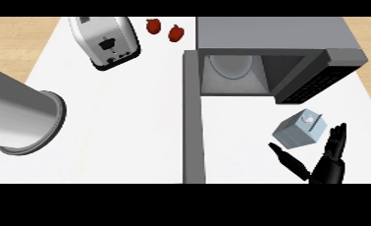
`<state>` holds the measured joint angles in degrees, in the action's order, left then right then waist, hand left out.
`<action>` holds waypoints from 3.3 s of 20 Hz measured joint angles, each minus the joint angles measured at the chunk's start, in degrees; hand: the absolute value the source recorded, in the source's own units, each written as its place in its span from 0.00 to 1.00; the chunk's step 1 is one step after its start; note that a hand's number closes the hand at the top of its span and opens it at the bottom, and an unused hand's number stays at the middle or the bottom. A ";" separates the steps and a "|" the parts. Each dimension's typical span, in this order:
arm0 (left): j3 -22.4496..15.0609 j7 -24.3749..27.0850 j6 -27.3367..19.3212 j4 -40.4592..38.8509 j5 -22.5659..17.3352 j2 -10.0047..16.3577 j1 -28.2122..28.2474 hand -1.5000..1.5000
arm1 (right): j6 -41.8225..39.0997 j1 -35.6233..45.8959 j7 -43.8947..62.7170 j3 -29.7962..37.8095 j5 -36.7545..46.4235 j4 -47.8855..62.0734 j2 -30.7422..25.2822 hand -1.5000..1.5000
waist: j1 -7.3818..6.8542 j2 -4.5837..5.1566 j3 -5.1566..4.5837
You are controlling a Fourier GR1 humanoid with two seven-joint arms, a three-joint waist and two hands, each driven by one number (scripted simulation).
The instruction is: Pick up the milk, place it into the microwave and close the microwave
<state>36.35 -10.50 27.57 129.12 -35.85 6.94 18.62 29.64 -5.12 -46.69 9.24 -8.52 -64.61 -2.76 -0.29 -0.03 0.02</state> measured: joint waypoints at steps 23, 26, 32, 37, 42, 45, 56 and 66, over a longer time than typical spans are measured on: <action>2.46 -2.09 2.95 -0.28 -2.05 -1.27 -0.63 0.00 | -13.32 17.49 -10.73 -1.22 4.12 22.78 -6.48 1.00 | -0.89 0.17 -0.15; 2.39 -1.87 3.10 -0.57 -1.59 -1.49 -0.94 0.00 | -18.39 19.82 -10.50 -4.16 5.37 24.96 -6.51 1.00 | -0.92 0.17 -0.13; 4.06 -1.97 3.47 -1.29 -3.18 -0.63 -0.68 0.00 | -27.02 20.35 -8.52 -8.59 5.47 21.87 -5.36 1.00 | -0.24 -0.06 -0.08; 5.89 -2.87 3.58 -2.51 -4.71 0.60 -0.75 0.00 | -26.85 17.78 -1.32 -12.14 6.68 10.07 -4.44 1.00 | 0.19 -0.15 -0.07; 6.10 -3.34 4.55 -0.71 -4.63 -1.40 0.45 0.00 | -22.79 19.16 6.30 -13.99 9.00 3.56 -2.17 1.00 | 0.10 -0.11 -0.05; 6.86 -3.06 5.13 -2.43 -4.62 -0.77 -0.31 0.00 | -20.87 21.83 11.62 -13.97 9.97 1.08 -1.78 1.00 | 0.05 -0.08 -0.04; 8.36 -1.83 7.43 -7.89 -4.11 1.00 -2.49 0.00 | -11.98 39.11 19.27 -12.35 18.47 13.36 -1.33 1.00 | -0.49 0.08 0.05; 6.10 -2.21 7.01 -8.12 -1.69 0.59 -5.17 0.00 | -4.25 55.35 16.94 -7.41 22.99 36.82 -2.76 1.00 | -2.26 0.98 0.21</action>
<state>42.45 -12.70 34.57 121.01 -37.54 7.53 13.45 25.38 50.23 -29.75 1.83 14.48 -27.79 -5.51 -2.55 0.95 0.23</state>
